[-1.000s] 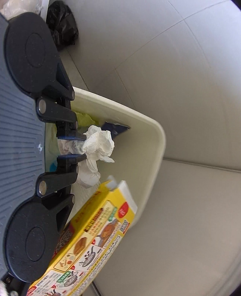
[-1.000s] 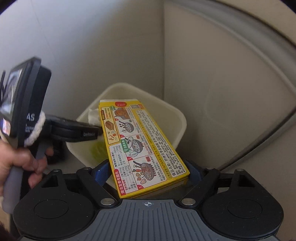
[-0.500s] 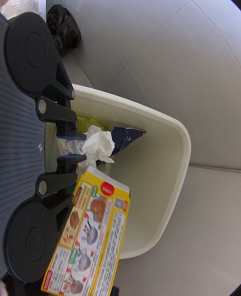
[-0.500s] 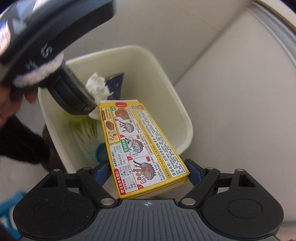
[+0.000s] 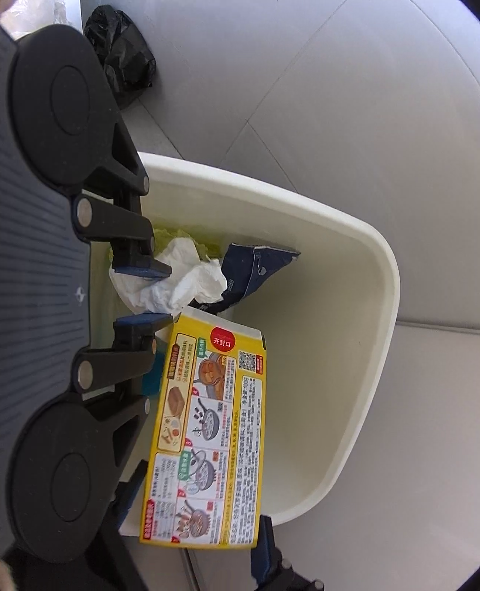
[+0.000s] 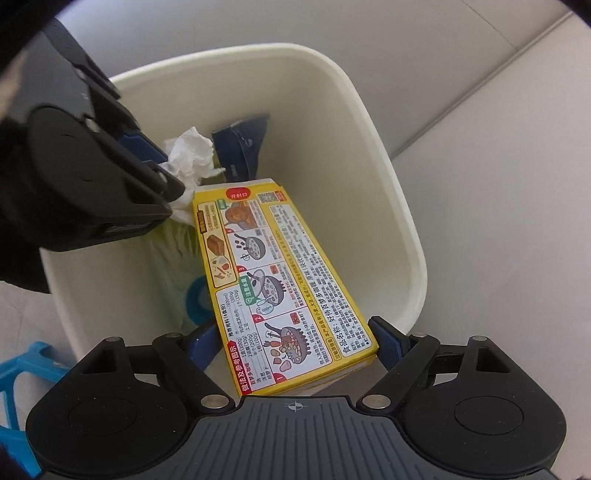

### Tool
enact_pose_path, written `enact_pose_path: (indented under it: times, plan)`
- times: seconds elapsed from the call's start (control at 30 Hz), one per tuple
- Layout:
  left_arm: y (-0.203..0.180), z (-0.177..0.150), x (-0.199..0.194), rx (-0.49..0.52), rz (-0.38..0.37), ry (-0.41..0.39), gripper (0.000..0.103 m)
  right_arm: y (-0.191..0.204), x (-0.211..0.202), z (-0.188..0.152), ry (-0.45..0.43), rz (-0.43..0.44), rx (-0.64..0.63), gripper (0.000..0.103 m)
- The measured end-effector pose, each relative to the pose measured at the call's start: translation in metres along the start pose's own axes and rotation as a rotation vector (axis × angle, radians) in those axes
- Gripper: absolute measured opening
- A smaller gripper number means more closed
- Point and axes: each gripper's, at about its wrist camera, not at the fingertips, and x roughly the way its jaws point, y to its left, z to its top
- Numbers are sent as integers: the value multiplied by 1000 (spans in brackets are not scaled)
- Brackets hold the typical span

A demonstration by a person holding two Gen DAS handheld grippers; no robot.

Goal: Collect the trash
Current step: 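Open the left gripper over the bin while the right gripper opens, dropping the box, then raise both open grippers from the bin toward the counter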

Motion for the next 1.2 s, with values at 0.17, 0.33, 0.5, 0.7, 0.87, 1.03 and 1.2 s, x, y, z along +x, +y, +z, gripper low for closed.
enact_pose_path:
  times: [0.17, 0.33, 0.5, 0.7, 0.87, 1.03, 1.2]
  plan:
    - [-5, 0, -3, 16, -2, 4, 23, -4, 3, -2, -18, 2, 16, 87]
    - [-9, 0, -2, 43, -7, 1, 34, -17, -2, -5, -30, 51, 78, 90]
    - [-14, -3, -4, 54, -10, -9, 43, -27, -13, -10, -48, 80, 129, 91]
    - [-20, -2, -15, 55, -3, -32, 51, -30, -24, -11, -64, 84, 152, 91]
    - [-21, -4, -28, 60, -3, -57, 56, -27, -37, -13, -73, 72, 153, 91]
    - [-18, -8, -42, 68, -8, -88, 62, -20, -51, -19, -99, 61, 146, 91]
    - [-13, -17, -62, 73, -12, -127, 73, -20, -74, -33, -161, 109, 218, 91]
